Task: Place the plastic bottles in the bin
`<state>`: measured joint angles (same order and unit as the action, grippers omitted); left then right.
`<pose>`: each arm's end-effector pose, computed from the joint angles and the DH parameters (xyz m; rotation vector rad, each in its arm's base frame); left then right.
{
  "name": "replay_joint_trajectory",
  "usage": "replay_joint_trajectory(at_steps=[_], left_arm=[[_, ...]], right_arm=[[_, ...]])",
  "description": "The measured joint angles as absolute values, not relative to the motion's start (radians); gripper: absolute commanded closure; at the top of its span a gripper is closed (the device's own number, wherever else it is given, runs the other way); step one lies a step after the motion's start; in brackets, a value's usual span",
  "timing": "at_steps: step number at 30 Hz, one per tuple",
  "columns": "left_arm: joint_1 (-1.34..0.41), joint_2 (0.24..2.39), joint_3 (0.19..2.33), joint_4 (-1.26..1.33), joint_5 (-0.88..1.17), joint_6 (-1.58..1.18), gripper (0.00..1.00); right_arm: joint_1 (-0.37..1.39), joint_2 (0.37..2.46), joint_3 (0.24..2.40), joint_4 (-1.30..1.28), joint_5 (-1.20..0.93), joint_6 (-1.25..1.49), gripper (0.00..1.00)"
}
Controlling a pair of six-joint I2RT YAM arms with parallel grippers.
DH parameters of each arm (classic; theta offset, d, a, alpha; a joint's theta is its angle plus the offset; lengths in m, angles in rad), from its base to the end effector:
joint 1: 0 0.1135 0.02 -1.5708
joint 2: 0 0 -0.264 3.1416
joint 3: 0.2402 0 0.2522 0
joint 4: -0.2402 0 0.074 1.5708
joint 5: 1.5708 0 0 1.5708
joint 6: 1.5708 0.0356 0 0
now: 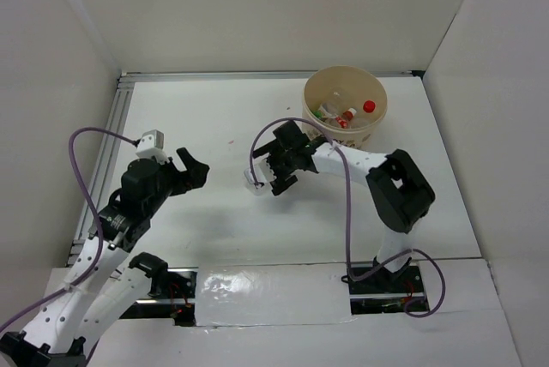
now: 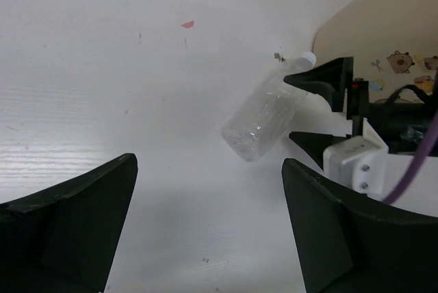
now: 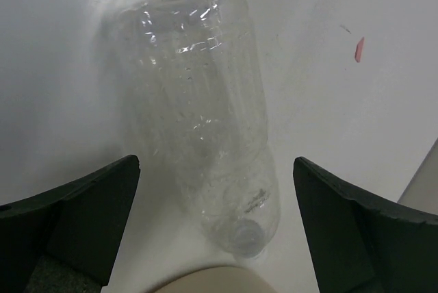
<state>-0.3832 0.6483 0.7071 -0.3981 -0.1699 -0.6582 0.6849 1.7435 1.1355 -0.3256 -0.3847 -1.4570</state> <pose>0.1446 -0.0518 0.3109 -0.3814 1.9044 -0.5392 0.2737 0.2408 0.1969 -2.1901 1.0196 0.1356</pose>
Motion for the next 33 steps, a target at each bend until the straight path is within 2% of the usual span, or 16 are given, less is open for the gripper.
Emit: replay_joint_trajectory(at_steps=[2, 5, 6, 7, 8, 11, 16, 23, 29, 33], left_arm=[[-0.373, 0.629, 0.693, -0.406, -0.168, -0.662, 0.00], [-0.357, 0.609, 0.675, -0.429, -0.160, -0.662, 0.00], [-0.352, 0.606, 0.670, -0.436, -0.159, -0.662, 0.00], [-0.344, 0.601, 0.665, -0.445, -0.159, -0.662, 0.00], [-0.338, 0.596, 0.661, -0.450, -0.157, -0.662, 0.00], [-0.322, 0.579, 0.654, -0.465, -0.151, -0.661, 0.00], [-0.315, 0.523, 0.647, -0.471, -0.149, -0.661, 0.00], [-0.315, 0.455, 0.606, -0.402, -0.120, -0.663, 0.00], [-0.315, 0.562, 0.600, -0.329, -0.068, -0.663, 0.00], [-0.315, 0.635, 0.600, -0.274, -0.025, -0.662, 0.00]], right_arm=[[0.685, 1.811, 1.178, -0.324, -0.371, -1.497, 0.02], [0.687, 1.911, 1.248, -0.344, -0.363, -1.547, 0.16], [0.689, 1.939, 1.271, -0.349, -0.362, -1.557, 0.22], [0.692, 1.964, 1.304, -0.369, -0.362, -1.569, 0.39], [0.698, 1.984, 1.337, -0.381, -0.362, -1.581, 0.48], [0.714, 2.009, 1.387, -0.414, -0.371, -1.587, 0.65], [0.745, 1.954, 1.416, -0.509, -0.438, -1.464, 0.67], [0.735, 1.726, 1.669, -0.456, -0.561, -1.003, 0.67], [0.489, 1.502, 1.734, -0.280, -0.623, -0.674, 0.63], [0.294, 1.477, 1.724, -0.260, -0.672, -0.558, 0.60]])
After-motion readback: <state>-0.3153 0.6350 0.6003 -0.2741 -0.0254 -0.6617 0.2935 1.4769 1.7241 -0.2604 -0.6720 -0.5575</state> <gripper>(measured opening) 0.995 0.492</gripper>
